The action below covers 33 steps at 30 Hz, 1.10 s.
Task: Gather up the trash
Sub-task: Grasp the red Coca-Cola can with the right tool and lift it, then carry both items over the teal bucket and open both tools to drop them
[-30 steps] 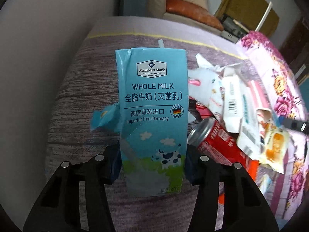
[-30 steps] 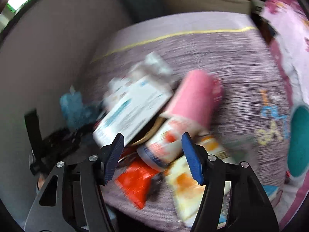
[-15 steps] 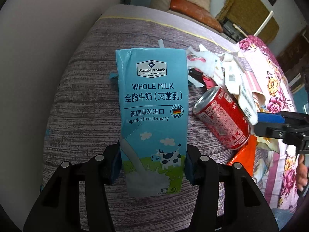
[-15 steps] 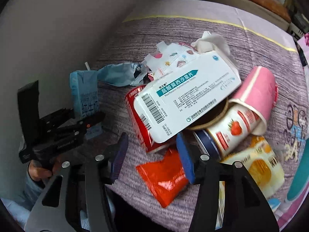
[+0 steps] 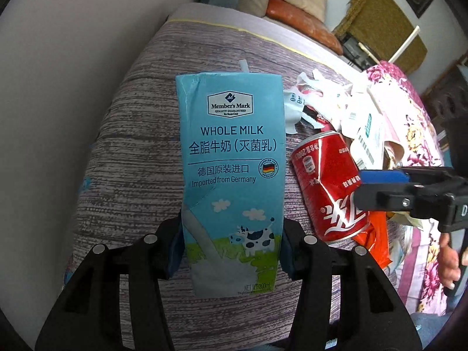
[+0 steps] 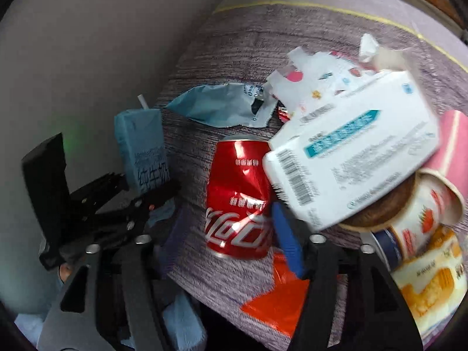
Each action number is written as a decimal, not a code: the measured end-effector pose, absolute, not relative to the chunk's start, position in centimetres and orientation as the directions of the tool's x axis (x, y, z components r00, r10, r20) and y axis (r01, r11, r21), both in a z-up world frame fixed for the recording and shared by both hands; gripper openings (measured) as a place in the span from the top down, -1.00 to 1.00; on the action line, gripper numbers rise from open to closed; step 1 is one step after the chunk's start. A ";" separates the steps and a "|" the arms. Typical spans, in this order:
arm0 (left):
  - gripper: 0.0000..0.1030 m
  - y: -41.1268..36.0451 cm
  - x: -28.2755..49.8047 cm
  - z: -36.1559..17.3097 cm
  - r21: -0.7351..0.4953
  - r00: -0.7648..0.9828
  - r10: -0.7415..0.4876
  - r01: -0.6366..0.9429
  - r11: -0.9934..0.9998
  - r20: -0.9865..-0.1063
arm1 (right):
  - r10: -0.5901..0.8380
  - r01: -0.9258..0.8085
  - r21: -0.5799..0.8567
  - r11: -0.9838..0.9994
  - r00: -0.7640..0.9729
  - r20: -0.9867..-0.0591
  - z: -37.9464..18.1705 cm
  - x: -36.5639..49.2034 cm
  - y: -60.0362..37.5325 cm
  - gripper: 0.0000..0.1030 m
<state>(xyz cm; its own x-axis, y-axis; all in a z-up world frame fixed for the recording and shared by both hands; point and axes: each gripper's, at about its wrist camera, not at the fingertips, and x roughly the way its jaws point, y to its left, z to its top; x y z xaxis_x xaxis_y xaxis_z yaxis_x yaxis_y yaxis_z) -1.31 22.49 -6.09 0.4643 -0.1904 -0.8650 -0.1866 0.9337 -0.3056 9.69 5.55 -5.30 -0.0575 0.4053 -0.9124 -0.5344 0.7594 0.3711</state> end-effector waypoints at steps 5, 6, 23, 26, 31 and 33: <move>-0.04 22.8 -1.3 -6.6 -0.293 0.446 -0.180 -0.198 0.936 -0.877 | 0.417 -0.493 0.409 0.768 -0.100 -0.903 -7.8 11.1 6.4 -0.20; -0.02 22.8 -1.3 -6.7 -0.292 0.444 -0.177 -0.204 0.935 -0.878 | 0.421 -0.480 0.419 0.771 -0.109 -0.900 -8.3 11.3 6.3 -0.19; 0.00 19.9 -3.5 2.6 -0.241 0.577 -0.128 -0.123 0.963 -0.807 | 0.703 -0.475 0.599 0.644 0.060 -0.709 3.3 10.9 -3.1 -0.11; 0.00 17.0 -2.1 4.1 -0.248 0.581 -0.171 -0.055 0.967 -0.796 | 0.695 -0.443 0.576 0.687 0.170 -0.698 5.0 11.8 -7.6 -0.11; 0.00 10.8 0.9 5.0 -0.234 0.561 -0.237 0.078 0.969 -0.793 | 0.648 -0.315 0.568 0.761 0.323 -0.690 5.6 13.1 -16.6 -0.12; 0.00 7.8 2.4 4.6 -0.236 0.534 -0.271 0.133 0.962 -0.801 | 0.626 -0.262 0.569 0.780 0.370 -0.687 6.1 12.3 -20.1 -0.12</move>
